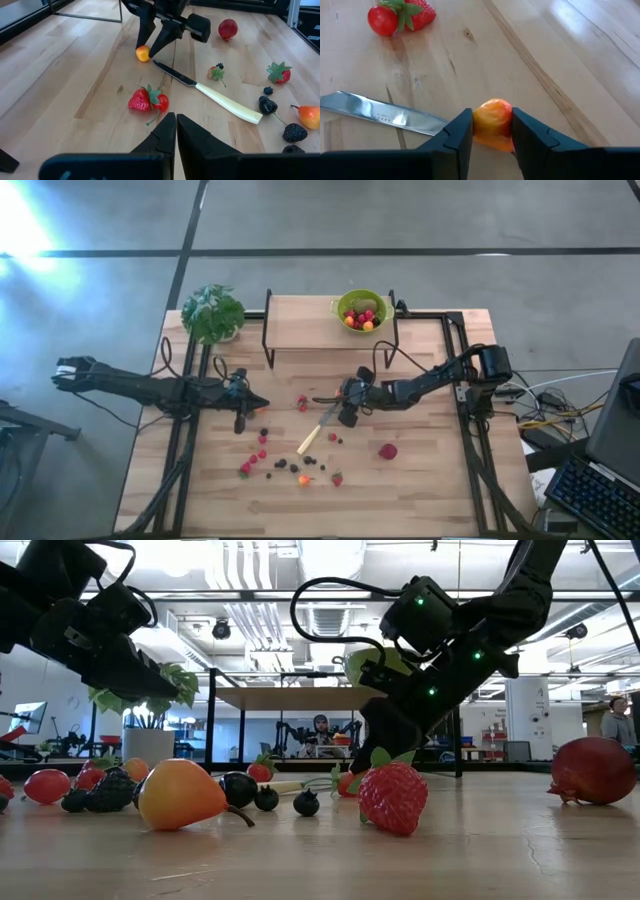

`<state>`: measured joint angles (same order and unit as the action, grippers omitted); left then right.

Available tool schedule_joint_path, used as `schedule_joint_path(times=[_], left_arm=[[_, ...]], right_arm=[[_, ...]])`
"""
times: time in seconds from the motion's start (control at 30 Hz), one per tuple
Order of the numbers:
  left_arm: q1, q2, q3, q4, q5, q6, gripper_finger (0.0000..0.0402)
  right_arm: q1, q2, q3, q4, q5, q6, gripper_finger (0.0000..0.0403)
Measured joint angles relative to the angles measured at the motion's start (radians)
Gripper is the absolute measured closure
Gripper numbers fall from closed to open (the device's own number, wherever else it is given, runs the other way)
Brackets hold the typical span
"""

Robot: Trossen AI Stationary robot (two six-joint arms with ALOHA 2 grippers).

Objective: Pick & Place Fruit
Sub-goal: Put the pear into the green strainer bowl

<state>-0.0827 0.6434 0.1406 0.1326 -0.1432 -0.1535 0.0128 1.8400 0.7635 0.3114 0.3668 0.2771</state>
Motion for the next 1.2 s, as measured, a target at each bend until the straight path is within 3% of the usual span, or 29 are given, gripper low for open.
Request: schedule_joint_path(times=[0.37, 0.57, 0.8, 0.97, 1.2], left_arm=[[0.000, 0.000, 0.000, 0.001, 0.000, 0.000, 0.0381], [0.000, 0.000, 0.000, 0.001, 0.000, 0.000, 0.0381], [0.000, 0.000, 0.000, 0.001, 0.000, 0.000, 0.0381], [0.000, 0.000, 0.000, 0.000, 0.000, 0.000, 0.0381], [0.000, 0.000, 0.000, -0.003, 0.000, 0.000, 0.0381]], right_arm=[[0.000, -0.006, 0.000, -0.002, -0.001, 0.000, 0.0280], [0.000, -0.067, 0.000, -0.007, -0.003, -0.024, 0.0299], [0.002, -0.193, 0.000, -0.054, -0.016, -0.041, 0.0294], [0.002, -0.310, 0.000, -0.052, -0.081, -0.089, 0.0287], [-0.011, -0.489, 0.000, -0.071, -0.082, -0.180, 0.0302]])
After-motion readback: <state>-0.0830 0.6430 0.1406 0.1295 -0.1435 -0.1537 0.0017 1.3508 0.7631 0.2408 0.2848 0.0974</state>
